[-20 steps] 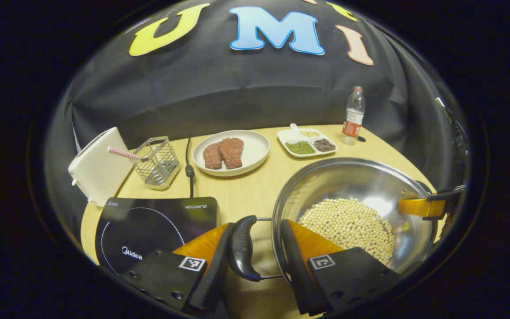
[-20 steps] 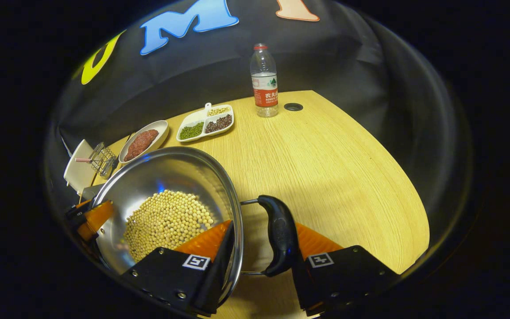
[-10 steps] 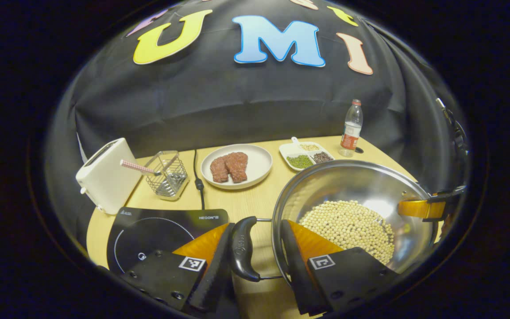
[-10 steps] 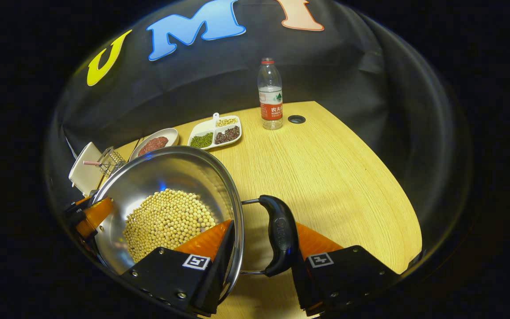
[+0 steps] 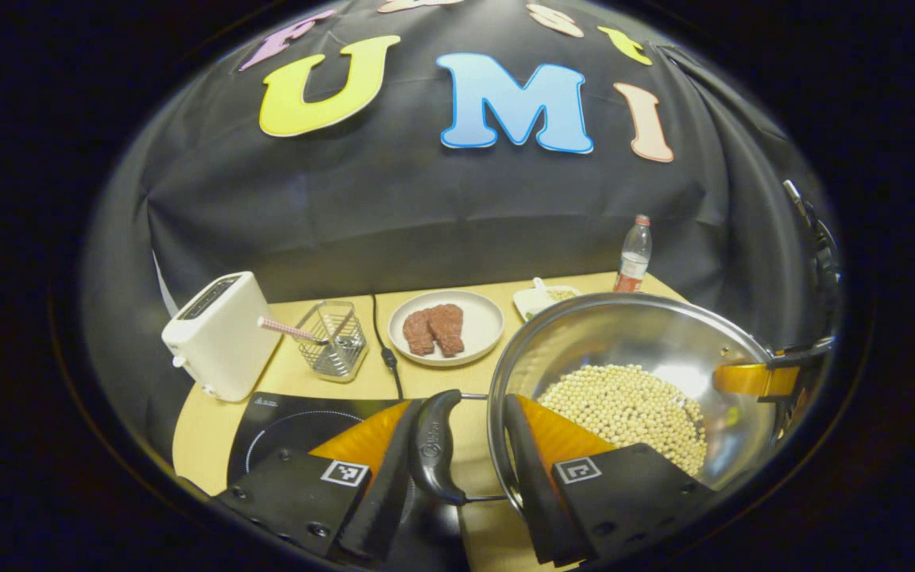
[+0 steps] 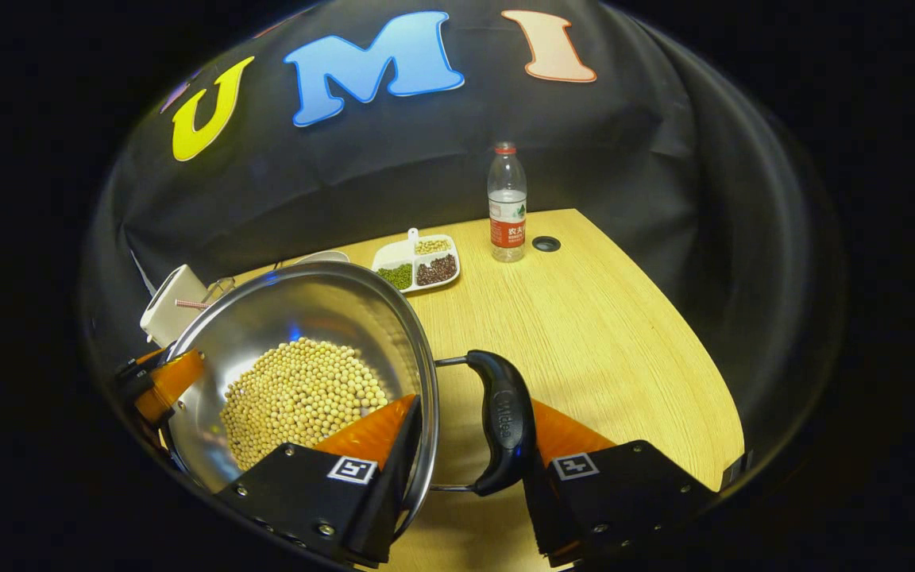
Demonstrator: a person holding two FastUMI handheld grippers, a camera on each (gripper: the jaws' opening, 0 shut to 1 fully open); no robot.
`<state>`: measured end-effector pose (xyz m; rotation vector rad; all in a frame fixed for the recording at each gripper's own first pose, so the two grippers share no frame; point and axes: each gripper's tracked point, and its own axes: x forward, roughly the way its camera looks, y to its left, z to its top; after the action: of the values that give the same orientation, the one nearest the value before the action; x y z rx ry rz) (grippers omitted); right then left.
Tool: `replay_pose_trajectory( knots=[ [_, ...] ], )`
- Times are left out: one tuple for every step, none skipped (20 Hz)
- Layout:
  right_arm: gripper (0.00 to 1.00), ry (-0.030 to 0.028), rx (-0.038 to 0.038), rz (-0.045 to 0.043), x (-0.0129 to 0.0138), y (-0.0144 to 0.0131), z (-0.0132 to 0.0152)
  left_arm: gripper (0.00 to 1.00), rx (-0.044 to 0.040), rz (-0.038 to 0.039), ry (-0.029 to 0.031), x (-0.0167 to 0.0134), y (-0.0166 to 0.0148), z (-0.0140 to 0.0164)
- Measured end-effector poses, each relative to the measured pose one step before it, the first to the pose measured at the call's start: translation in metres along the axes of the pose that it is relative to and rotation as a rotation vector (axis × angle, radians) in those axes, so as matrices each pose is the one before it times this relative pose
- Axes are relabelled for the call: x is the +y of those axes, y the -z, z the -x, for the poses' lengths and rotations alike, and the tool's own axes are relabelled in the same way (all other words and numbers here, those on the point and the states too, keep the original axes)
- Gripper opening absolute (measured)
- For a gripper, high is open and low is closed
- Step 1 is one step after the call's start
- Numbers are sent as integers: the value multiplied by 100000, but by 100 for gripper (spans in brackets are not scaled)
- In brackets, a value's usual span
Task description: First push the handle of the pot to place it horizontally, then grasp the pot with both hands and set it on the induction cooktop.
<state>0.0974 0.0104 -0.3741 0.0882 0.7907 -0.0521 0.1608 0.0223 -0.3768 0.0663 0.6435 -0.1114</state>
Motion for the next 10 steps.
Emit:
replay_pose_trajectory(
  knots=[
    [65, -283, -251, 53, 488, -63, 203, 70, -590, 172, -416, 487, -179, 352],
    [65, -257, 13, -109, 426, -95, 298, 67, -217, 242, -305, 518, -138, 415],
    [65, -90, -62, 44, 500, 39, 245, 71, -270, 306, -157, 444, -108, 432],
    [65, -53, -368, 302, 538, -80, 355, 71, -123, 341, -119, 558, -61, 335],
    [65, -18, -514, 386, 397, -35, 201, 71, -358, 531, -72, 506, -34, 290],
    [65, -125, -301, 125, 461, -32, 374, 70, -295, 182, -129, 599, -204, 398],
    [65, -173, -81, -22, 628, 43, 162, 70, -311, 61, -210, 609, -110, 386],
    [65, -259, -66, -77, 588, 92, 266, 67, -187, 89, -203, 626, -78, 405],
    [65, -277, -832, -440, 591, -130, 349, 67, -221, 73, -129, 678, 25, 256],
    [65, -159, -496, 48, 623, -55, 228, 71, -110, 365, -94, 641, -23, 306]
  ],
)
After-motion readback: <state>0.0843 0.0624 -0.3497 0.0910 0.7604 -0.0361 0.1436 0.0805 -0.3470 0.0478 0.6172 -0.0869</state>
